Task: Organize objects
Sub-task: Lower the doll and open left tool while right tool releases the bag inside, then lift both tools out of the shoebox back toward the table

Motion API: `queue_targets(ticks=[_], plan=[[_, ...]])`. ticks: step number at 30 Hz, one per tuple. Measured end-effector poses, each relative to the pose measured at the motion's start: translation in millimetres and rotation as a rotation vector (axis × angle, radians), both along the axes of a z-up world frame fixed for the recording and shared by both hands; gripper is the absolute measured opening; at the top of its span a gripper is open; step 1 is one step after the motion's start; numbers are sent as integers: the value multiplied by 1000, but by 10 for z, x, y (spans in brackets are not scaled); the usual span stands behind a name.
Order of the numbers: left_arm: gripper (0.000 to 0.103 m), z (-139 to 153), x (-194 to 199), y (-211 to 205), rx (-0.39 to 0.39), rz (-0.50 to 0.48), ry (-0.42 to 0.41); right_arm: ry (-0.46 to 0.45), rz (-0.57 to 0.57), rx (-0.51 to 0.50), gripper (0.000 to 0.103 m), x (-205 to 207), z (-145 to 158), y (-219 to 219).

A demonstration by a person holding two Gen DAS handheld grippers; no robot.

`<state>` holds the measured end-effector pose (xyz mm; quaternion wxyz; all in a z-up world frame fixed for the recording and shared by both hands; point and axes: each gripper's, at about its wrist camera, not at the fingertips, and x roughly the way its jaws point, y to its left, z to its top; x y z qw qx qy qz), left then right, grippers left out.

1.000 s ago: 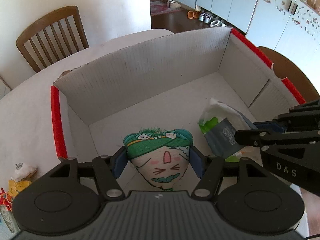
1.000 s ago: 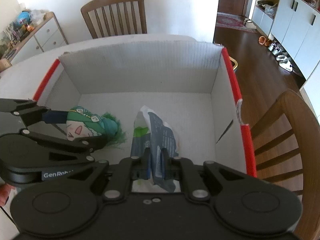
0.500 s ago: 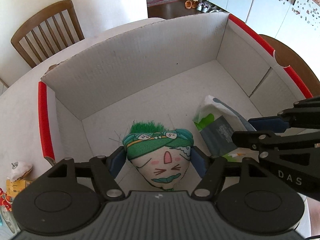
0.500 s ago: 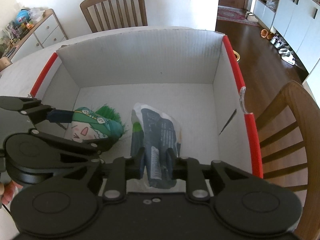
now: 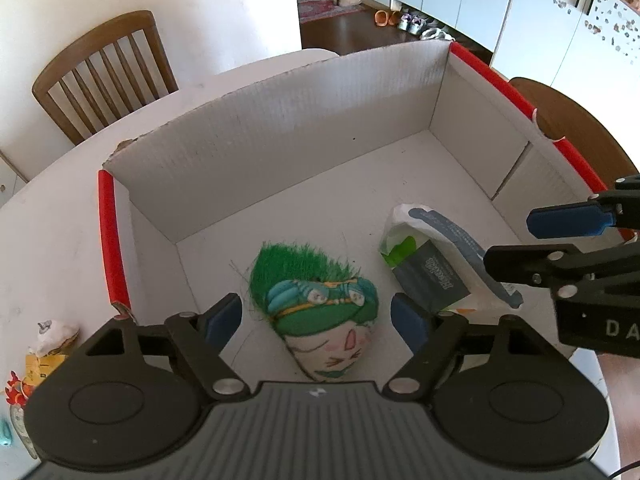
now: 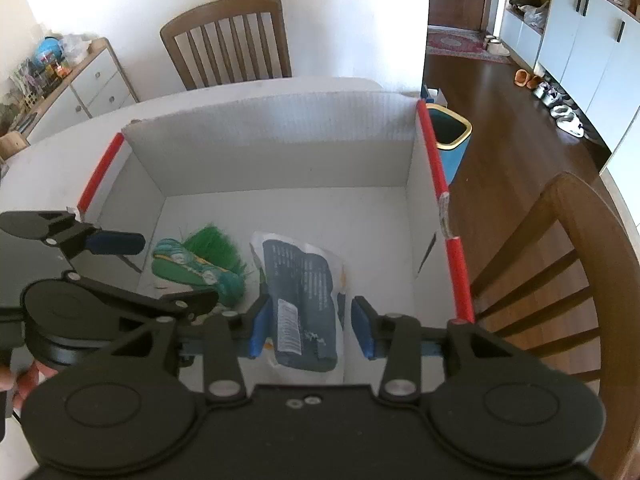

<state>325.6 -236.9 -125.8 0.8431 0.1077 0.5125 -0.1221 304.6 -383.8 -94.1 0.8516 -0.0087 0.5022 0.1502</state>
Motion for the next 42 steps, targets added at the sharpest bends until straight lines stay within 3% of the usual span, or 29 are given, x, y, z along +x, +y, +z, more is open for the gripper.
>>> queue_targets(ticks=[16,18,21,30,34,36,42], plan=[[92,504,-403,239,-121,58,-113,-90,5,70,57,-395,479,-63],[103,588,-485,306,-135,66,-133,-99,4,93,58,-465,562,-42],[103,702,-615,405,-160,60,-149,-129,-9,105,65,-580,667,14],[103,995,-969,920,-218,86,-234,-201,-15,110,82,-919,850,324],[103,1049,-1090,1217,-257,100,-230,-226,-23,130,89,-1071,905,512],[103,1060,-1167,1353,-266,103,-238,-244,-23,134,98,-1152,923,621],[103,1067,-1371,1768,-289,116,-234,-285,-7,149,102,-1371,926,994]])
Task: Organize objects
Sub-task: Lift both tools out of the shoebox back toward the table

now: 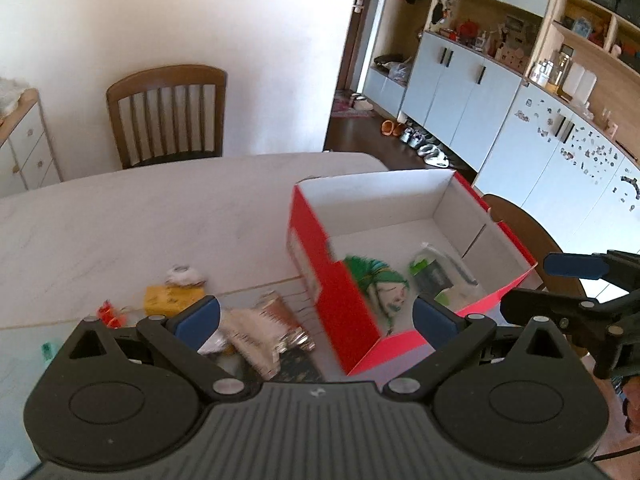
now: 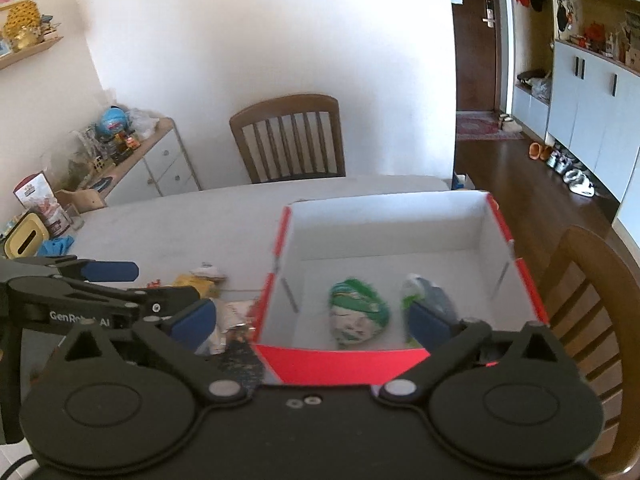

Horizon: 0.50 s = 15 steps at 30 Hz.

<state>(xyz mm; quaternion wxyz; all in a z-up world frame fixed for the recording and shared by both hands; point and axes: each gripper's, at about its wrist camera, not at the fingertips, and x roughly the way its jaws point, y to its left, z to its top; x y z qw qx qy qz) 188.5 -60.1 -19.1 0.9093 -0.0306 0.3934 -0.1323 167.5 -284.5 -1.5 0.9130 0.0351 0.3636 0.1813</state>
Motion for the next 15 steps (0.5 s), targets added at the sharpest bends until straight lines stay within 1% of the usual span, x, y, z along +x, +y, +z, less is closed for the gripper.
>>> queue_targets(ticks=[5,10,15], plan=[[103,-9,-188,336,28,27,-30,-30,15,-3,102,-168,-29,335],[103,-58,-298,732,16,58,-37,-33,39,-9,102,-306,-92,680],[103,-136,-395,1089,26,84,-50,-26,50,-8,102,-391,-170,933]])
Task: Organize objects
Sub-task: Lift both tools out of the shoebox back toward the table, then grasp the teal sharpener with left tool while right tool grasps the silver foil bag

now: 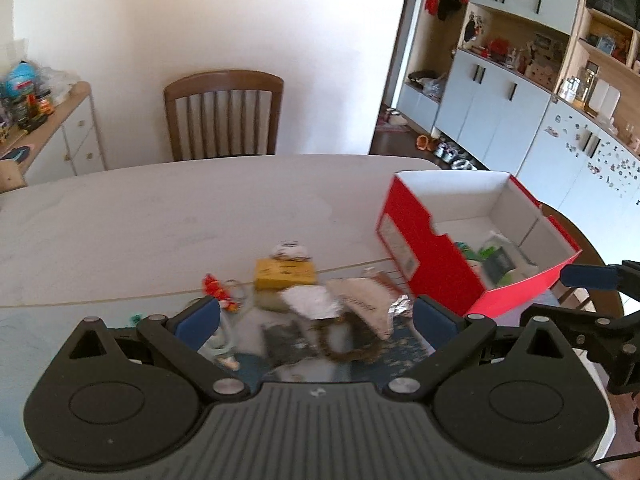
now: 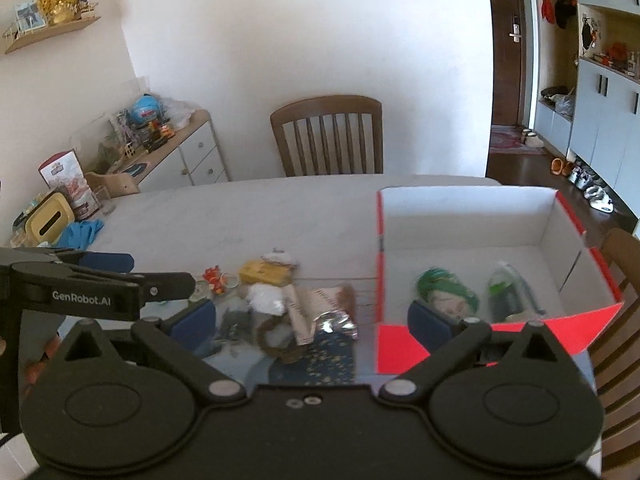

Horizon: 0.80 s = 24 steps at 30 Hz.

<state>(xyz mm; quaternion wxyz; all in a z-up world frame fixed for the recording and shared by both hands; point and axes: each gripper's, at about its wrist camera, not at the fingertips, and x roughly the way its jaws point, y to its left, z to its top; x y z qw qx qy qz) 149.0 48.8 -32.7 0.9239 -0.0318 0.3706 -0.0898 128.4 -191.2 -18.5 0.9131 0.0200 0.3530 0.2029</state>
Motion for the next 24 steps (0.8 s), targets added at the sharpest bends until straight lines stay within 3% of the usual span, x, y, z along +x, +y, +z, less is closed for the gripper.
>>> queue_targets(ticks=[8,15,24], plan=[[103,-152,-116,430,-4,47,-53,-28,6,-6,102,-92,-97,317],[103,-340,-94,779,-85,91,-43,-50,30,-30,102,-134,-236,563],[103,-589,25,1095,-90,142,-24,-31,14,-80,102,-61,-482,736]])
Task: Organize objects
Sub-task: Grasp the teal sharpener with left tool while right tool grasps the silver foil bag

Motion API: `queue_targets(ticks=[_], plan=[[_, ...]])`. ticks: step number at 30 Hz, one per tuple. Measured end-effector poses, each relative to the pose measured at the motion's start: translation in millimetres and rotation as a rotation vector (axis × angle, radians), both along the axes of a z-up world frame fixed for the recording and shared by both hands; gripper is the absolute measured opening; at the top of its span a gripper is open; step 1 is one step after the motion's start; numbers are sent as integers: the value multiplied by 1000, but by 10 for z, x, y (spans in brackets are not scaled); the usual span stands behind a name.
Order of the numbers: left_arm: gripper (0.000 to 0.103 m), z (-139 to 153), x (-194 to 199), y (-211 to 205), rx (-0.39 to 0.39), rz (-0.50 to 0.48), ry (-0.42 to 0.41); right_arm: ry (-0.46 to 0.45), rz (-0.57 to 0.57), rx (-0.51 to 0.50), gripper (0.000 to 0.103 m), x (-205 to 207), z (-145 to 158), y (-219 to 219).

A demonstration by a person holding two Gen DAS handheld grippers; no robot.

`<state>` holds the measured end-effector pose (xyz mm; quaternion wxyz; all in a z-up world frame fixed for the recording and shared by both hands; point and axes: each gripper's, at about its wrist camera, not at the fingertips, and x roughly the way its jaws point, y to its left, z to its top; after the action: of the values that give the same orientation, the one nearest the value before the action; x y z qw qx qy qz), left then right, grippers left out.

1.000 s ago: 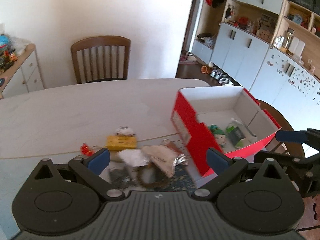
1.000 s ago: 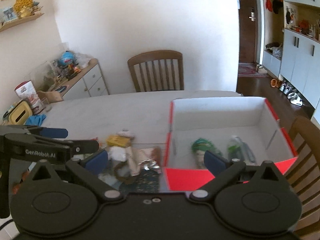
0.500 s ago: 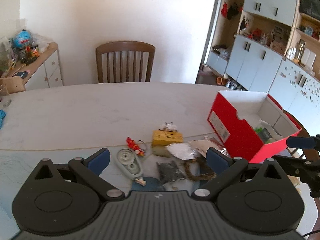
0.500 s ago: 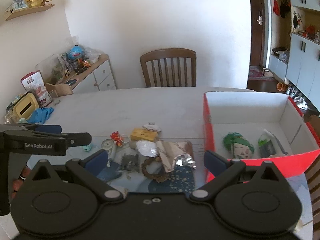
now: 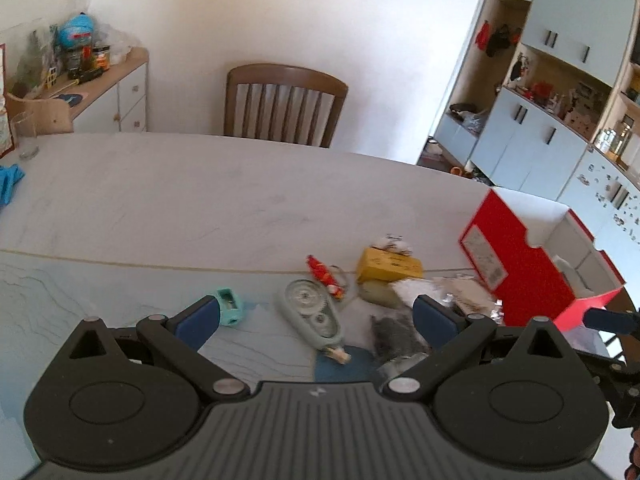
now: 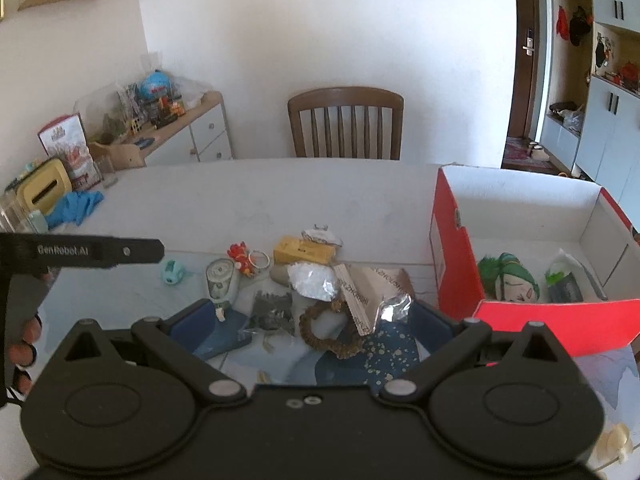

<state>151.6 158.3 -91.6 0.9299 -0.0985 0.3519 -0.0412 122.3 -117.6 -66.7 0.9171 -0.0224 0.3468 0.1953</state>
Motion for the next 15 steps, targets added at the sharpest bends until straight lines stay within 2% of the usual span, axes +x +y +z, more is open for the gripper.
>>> queue_targets(ticks=[8,15], plan=[[103,-339,256,126,48,12,49,27,-15,-45,102,149,-194,64],[103,-586,432,206,94,25,75,67,-18,-46,96,305,-342,114]])
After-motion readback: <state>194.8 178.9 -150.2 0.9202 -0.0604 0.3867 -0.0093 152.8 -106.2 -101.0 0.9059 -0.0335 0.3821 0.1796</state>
